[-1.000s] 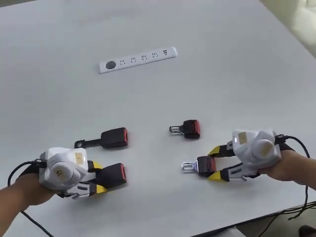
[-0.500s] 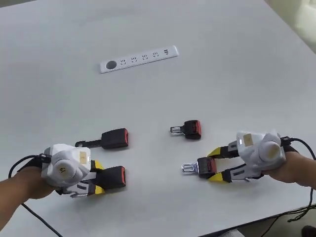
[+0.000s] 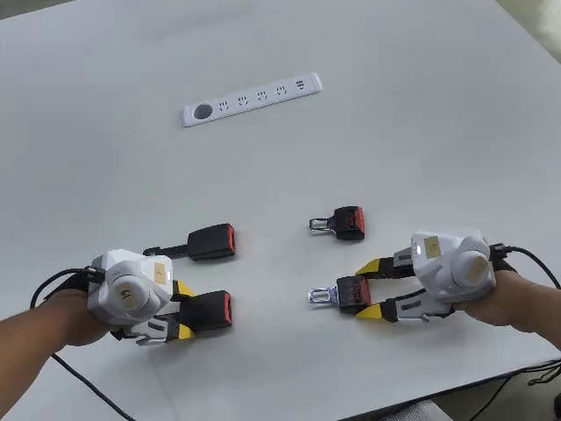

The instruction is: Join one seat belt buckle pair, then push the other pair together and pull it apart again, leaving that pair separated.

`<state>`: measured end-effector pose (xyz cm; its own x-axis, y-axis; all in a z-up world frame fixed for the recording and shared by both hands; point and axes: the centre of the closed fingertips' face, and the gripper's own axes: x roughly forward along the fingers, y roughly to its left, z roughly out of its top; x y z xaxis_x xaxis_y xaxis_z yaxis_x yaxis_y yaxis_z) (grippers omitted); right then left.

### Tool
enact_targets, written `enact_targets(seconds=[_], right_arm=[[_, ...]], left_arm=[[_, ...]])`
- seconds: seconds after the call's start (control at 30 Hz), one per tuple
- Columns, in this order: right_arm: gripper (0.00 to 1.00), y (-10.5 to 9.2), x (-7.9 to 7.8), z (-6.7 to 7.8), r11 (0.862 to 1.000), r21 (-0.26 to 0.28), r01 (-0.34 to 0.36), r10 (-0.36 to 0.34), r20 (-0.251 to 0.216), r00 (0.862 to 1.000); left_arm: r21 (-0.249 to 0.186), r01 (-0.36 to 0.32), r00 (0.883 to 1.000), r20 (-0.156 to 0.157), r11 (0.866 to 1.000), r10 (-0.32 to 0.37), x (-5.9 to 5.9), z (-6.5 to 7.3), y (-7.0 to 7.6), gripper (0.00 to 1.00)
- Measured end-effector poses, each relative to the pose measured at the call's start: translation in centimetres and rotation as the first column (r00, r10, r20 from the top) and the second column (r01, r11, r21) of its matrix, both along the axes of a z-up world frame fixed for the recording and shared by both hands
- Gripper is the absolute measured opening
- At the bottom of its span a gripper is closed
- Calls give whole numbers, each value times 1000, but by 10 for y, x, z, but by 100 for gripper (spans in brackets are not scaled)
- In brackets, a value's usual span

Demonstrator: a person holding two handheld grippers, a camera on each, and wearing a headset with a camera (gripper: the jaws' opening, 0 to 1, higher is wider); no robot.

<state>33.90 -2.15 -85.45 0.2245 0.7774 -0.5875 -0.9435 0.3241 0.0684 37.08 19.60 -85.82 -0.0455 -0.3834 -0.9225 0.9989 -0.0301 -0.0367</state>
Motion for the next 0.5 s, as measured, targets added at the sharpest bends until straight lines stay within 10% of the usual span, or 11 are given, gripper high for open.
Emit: enact_targets(seconds=[0.5], right_arm=[[33,62,5,1,997,81,5,-4,-8,1000]], left_arm=[[38,12,1000,-3,999,-12,0,-1,1,32]])
